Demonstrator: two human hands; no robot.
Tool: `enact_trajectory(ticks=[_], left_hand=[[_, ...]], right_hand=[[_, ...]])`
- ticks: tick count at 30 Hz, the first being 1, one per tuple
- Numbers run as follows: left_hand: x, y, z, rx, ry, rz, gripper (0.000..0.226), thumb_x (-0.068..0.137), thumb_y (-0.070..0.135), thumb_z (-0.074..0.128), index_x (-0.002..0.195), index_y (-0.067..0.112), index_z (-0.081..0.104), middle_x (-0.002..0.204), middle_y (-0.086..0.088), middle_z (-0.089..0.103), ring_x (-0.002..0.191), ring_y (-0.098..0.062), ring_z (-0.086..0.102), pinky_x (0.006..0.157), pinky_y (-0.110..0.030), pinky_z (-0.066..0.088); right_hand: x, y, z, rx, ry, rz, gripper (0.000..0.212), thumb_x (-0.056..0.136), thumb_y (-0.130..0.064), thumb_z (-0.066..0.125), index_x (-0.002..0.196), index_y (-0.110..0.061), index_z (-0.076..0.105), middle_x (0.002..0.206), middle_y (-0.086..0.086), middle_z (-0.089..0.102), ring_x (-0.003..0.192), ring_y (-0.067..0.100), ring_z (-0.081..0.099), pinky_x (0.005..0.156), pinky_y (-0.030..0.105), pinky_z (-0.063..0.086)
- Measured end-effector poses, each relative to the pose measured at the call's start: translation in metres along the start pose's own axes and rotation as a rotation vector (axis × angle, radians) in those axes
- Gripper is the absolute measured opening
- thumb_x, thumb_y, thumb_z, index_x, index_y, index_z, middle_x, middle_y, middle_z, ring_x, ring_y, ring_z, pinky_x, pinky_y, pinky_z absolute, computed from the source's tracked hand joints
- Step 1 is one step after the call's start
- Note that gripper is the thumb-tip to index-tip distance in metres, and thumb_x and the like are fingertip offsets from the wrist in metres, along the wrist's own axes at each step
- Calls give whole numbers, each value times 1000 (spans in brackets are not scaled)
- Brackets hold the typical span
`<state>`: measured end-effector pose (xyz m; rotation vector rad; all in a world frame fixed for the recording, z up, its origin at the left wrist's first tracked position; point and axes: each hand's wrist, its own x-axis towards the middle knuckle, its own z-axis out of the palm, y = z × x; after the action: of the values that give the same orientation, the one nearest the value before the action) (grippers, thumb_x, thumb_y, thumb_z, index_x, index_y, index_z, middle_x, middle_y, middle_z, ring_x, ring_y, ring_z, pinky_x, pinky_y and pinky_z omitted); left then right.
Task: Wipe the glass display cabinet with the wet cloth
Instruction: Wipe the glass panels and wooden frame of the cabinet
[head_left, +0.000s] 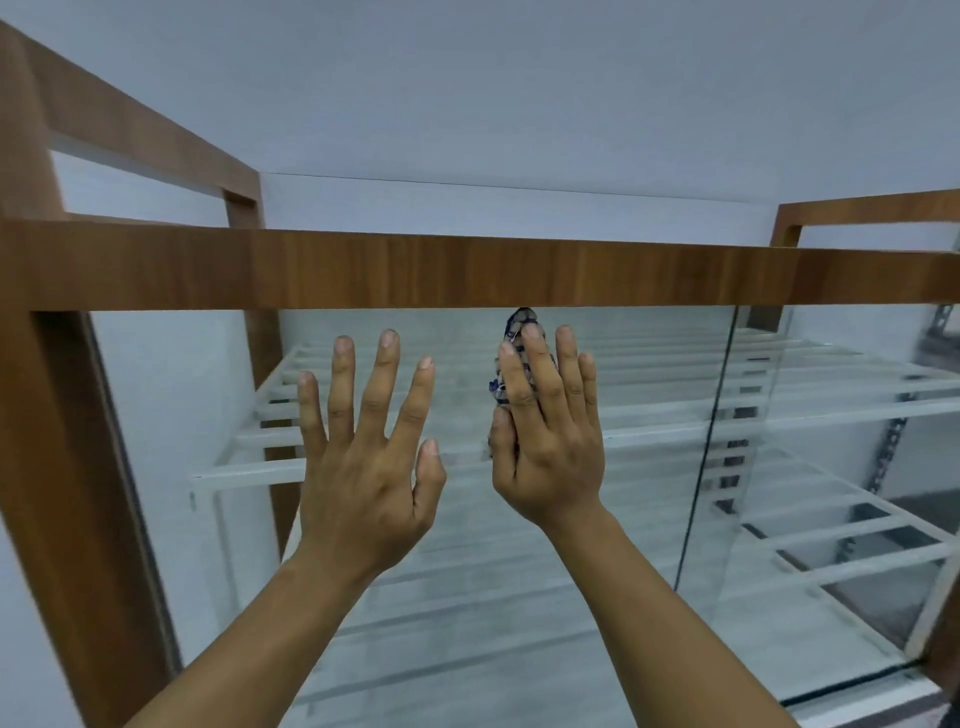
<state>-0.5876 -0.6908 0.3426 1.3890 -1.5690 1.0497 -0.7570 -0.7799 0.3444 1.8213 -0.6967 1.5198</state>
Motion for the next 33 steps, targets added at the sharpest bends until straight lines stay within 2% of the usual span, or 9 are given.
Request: enact_trajectory(ticks=[4, 7, 11, 15, 18, 22, 27, 33], left_hand=[[7, 28, 13, 2, -7, -17, 64, 97, 39, 36, 157, 16, 34, 169, -17, 16, 157, -43, 6, 123, -68, 4], [10, 38, 18, 28, -8, -38, 65, 96, 40, 37, 158, 18, 34, 170, -15, 12, 157, -44, 3, 123, -67, -1], [9, 38, 17, 37, 4, -43, 64, 97, 39, 36, 157, 17, 36, 170, -16, 14, 157, -43, 4, 124, -65, 0], [-10, 24, 11, 35, -7, -41, 63, 98, 37, 35, 157, 14, 36, 169, -18, 16, 157, -44, 6, 125, -62, 3], [-35, 4, 1, 38, -39, -41, 62, 98, 36, 34, 156, 11, 37, 169, -20, 17, 157, -44, 6, 126, -61, 5], [-73, -31, -14, 113, -100, -71, 63, 97, 37, 34, 156, 14, 36, 169, -17, 16, 157, -43, 8, 123, -68, 9], [-98, -70, -42, 255, -108, -195, 64, 101, 49, 21, 158, 21, 32, 170, -13, 18, 158, -41, 3, 122, -67, -5], [-122, -123, -59, 294, -66, -210, 62, 101, 41, 26, 158, 16, 33, 168, -15, 21, 157, -43, 5, 122, -66, -3]], right_hand=[[-6, 58, -18, 10, 29, 25, 50, 102, -21, 45, 148, -1, 50, 158, 21, 42, 152, 42, 30, 123, 62, 28], [-9, 103, -32, 2, 62, 52, 50, 100, -19, 46, 147, -2, 50, 157, 21, 42, 152, 42, 29, 124, 60, 25], [-18, 159, -49, 4, 94, 146, 52, 100, -18, 45, 152, -8, 41, 159, 21, 39, 152, 45, 26, 124, 62, 24], [-41, 176, -57, 29, 104, 271, 53, 102, -15, 44, 153, -4, 37, 161, 23, 34, 153, 48, 23, 125, 62, 23], [-60, 163, -53, 17, 82, 249, 54, 102, -16, 43, 154, -3, 36, 161, 25, 33, 151, 50, 24, 125, 63, 22], [-77, 121, -36, 33, 68, 168, 54, 101, -16, 43, 154, -3, 36, 157, 28, 38, 153, 46, 24, 121, 68, 26], [-70, 43, -5, 16, 70, 136, 52, 102, -18, 42, 151, -1, 40, 159, 23, 36, 157, 37, 15, 127, 60, 16], [-45, -68, 29, 29, 60, 104, 52, 104, -21, 42, 153, -5, 38, 161, 17, 33, 159, 32, 10, 128, 56, 11]])
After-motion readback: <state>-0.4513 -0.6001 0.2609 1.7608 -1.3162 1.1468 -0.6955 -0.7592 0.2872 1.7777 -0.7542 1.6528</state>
